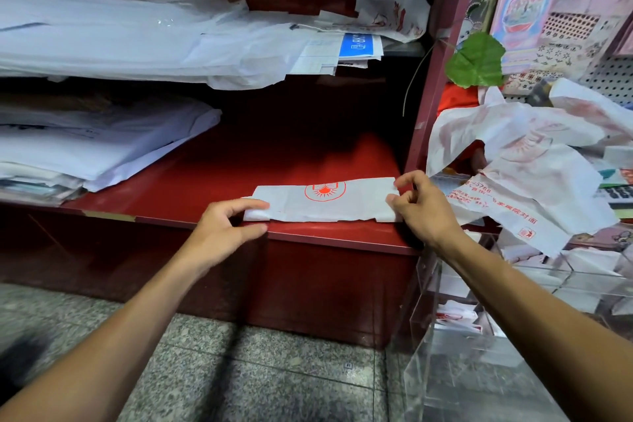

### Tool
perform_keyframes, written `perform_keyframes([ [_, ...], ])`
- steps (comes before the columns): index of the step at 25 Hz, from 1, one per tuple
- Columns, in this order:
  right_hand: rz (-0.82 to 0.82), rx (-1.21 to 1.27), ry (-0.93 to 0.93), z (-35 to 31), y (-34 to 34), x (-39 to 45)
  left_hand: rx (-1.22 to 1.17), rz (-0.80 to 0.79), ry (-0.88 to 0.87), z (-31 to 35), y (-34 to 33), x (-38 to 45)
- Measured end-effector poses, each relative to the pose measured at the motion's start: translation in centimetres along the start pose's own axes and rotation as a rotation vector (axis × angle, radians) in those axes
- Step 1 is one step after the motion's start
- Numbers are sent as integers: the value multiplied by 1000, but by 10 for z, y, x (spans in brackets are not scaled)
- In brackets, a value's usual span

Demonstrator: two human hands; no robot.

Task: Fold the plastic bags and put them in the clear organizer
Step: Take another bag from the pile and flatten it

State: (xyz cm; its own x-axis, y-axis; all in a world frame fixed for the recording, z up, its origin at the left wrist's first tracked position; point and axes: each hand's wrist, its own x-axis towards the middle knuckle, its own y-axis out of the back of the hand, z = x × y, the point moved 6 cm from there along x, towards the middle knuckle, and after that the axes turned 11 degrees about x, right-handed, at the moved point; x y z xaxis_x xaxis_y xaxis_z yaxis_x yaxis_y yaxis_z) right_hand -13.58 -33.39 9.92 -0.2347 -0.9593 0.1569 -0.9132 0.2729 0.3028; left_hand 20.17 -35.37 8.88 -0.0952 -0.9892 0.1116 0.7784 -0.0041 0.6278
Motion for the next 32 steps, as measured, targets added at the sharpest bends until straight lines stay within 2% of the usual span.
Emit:
perform_keyframes([
  [3,-200,49,36,-9,-8,-3,149,18,-29,-4,5,0],
  [5,-321,-167,58,-9,-11,-5,166,56,-82,-1,8,-3],
  [7,-283,-313,154,-12,-9,-3,129,107,-128,5,14,-4],
  [9,-231,-203,203,-21,-6,-3,85,185,-170,15,25,-3],
  [11,-174,44,175,-35,2,0,-47,258,-159,28,36,-1],
  [13,-196,312,76,-50,4,0,-332,252,-61,35,39,3],
  [15,-182,416,-42,-50,2,5,-523,203,58,38,29,6],
  [17,-107,323,-107,-39,-2,11,-486,221,149,33,16,6],
  [19,-75,242,-179,-23,-7,14,-336,253,197,22,4,6],
  [22,-180,143,-270,-13,-17,12,-117,284,195,7,0,9],
  [25,-131,-116,-149,-13,-21,15,34,256,160,3,-4,12],
  [29,49,-485,283,-42,-22,-4,84,287,161,-2,-5,13],
  [32,-170,-739,341,-45,-47,-27,1,317,228,-8,-4,12],
])
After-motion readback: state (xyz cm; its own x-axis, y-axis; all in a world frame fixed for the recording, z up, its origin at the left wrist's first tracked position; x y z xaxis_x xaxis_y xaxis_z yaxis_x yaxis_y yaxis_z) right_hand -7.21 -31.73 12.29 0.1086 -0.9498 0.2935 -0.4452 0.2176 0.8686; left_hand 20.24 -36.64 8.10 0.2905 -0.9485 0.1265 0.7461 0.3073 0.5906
